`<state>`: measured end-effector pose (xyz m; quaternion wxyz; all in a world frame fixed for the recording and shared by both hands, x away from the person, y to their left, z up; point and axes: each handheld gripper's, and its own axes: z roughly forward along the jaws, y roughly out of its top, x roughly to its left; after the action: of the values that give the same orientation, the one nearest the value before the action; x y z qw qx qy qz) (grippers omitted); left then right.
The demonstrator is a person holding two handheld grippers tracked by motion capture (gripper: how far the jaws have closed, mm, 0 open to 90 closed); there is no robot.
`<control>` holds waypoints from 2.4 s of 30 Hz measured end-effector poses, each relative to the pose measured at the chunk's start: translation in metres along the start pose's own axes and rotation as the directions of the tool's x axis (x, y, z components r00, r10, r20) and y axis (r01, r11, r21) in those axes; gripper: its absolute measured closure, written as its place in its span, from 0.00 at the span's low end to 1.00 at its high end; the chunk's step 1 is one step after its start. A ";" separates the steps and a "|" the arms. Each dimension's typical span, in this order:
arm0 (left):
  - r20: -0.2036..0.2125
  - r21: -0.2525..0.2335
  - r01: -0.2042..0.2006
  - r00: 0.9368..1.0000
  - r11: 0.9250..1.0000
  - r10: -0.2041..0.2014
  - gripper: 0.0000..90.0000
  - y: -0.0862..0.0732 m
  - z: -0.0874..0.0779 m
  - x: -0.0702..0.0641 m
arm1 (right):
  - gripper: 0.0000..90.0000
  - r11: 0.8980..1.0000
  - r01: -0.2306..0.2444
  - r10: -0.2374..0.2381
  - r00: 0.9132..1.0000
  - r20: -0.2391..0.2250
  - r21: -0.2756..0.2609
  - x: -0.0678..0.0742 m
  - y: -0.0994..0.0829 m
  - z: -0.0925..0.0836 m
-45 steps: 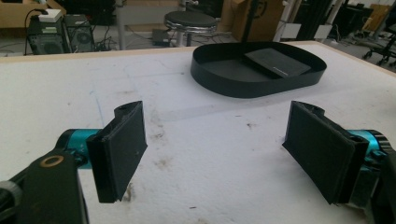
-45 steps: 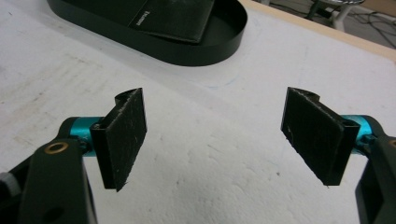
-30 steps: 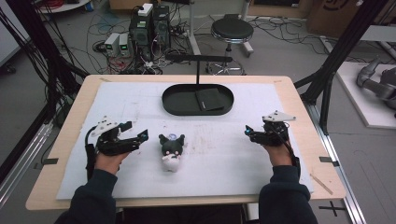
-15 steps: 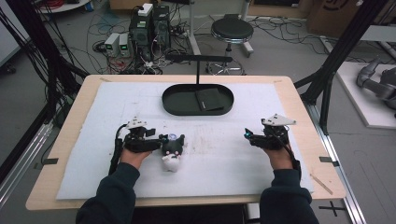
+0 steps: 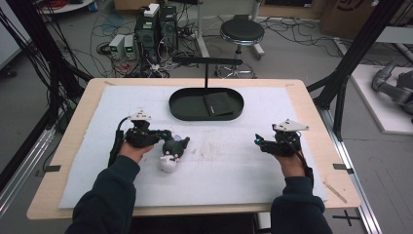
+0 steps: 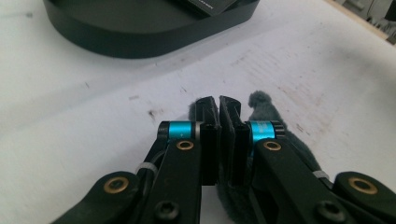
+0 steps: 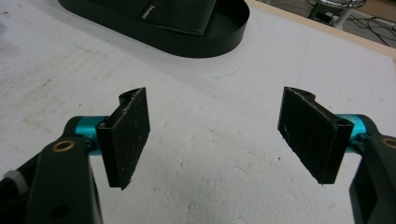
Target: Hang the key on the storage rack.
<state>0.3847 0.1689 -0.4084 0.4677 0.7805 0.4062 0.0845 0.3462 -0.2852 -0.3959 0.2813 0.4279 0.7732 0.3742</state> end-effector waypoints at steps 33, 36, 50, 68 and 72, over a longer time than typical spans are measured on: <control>-0.148 0.009 -0.072 0.986 0.997 0.073 0.46 -0.016 -0.008 -0.038 | 0.28 1.000 -0.011 0.011 1.000 -0.003 0.002 -0.001 -0.002 0.000; -0.103 -0.056 -0.053 0.994 0.997 0.047 0.46 0.007 -0.019 -0.029 | 0.28 1.000 -0.012 0.012 1.000 -0.004 0.004 -0.002 -0.002 0.000; -0.033 -0.248 -0.062 0.998 0.967 0.056 0.46 0.098 -0.029 0.001 | 0.28 0.999 -0.024 0.024 1.000 -0.017 -0.023 -0.005 -0.001 -0.001; -0.049 -0.218 0.040 0.997 0.975 -0.051 0.46 0.146 -0.002 0.041 | 0.28 0.999 -0.033 0.032 0.999 -0.032 -0.034 -0.007 -0.001 0.000; -0.071 -0.205 0.038 0.996 0.978 -0.054 0.46 0.137 -0.001 0.043 | 0.29 0.999 -0.028 0.027 0.999 -0.034 -0.032 -0.007 -0.001 -0.001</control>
<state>0.4882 0.1684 -0.3091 0.5310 0.7151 0.4311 0.1446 0.3484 -0.2919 -0.3954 0.2699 0.4275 0.7657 0.3976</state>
